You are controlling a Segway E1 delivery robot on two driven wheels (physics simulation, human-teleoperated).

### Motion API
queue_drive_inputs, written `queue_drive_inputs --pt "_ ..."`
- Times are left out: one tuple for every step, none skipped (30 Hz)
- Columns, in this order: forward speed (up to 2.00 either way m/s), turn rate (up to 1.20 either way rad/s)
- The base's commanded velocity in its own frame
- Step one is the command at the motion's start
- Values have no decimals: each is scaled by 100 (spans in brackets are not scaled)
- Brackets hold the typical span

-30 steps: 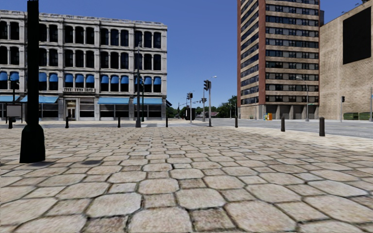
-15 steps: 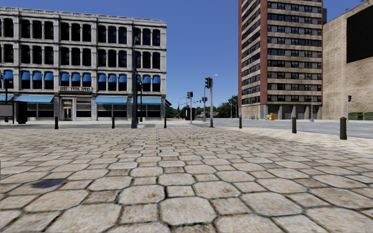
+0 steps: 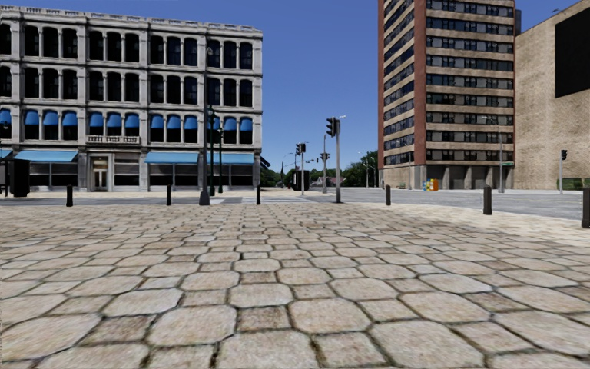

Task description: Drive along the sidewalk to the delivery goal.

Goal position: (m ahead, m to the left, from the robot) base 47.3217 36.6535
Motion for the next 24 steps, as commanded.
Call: queue_drive_inputs --pt "200 0" --pt "200 0" --pt "200 0" --pt "200 0" --pt "200 0" --pt "200 0" --pt "200 0" --pt "200 0" --pt "200 0" --pt "200 0" --pt "200 0" --pt "200 0" --pt "200 0" --pt "200 0" --pt "200 0" --pt "200 0" --pt "200 0" --pt "200 0" --pt "200 0" --pt "200 0" --pt "200 0" --pt "200 0" --pt "200 0" --pt "200 0"
